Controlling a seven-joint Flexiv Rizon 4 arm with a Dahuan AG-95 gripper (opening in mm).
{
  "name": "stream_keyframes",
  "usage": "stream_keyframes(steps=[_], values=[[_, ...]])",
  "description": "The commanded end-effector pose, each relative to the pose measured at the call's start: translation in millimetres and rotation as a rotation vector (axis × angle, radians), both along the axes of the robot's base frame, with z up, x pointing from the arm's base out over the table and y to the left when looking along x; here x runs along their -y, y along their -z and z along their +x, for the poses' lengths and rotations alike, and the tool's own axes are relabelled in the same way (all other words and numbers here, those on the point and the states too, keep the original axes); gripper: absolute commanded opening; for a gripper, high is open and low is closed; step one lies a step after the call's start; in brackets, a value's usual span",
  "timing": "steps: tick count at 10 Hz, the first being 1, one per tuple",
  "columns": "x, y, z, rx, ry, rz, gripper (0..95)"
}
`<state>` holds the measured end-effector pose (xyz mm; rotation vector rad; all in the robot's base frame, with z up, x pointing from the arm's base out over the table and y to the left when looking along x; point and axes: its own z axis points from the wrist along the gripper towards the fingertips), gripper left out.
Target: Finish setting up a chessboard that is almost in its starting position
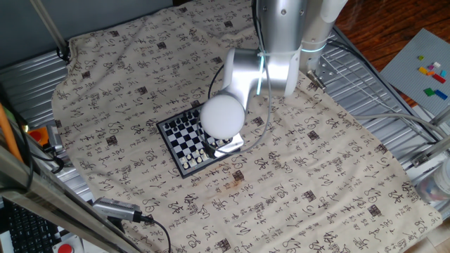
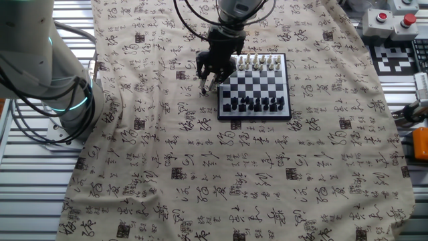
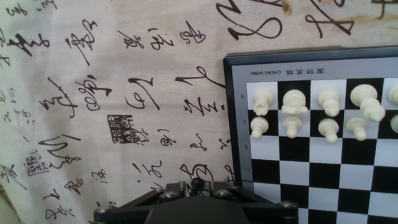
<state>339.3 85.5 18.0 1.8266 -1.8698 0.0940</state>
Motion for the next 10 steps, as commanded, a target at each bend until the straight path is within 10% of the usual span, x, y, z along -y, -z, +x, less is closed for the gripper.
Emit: stream_keyframes(steps=[1,10], values=[[0.3,0.3,0.2,0.001,0.001,0.0,19.0],[-2.6,2.0,-0.5,0.007,-0.001,0.006,19.0]])
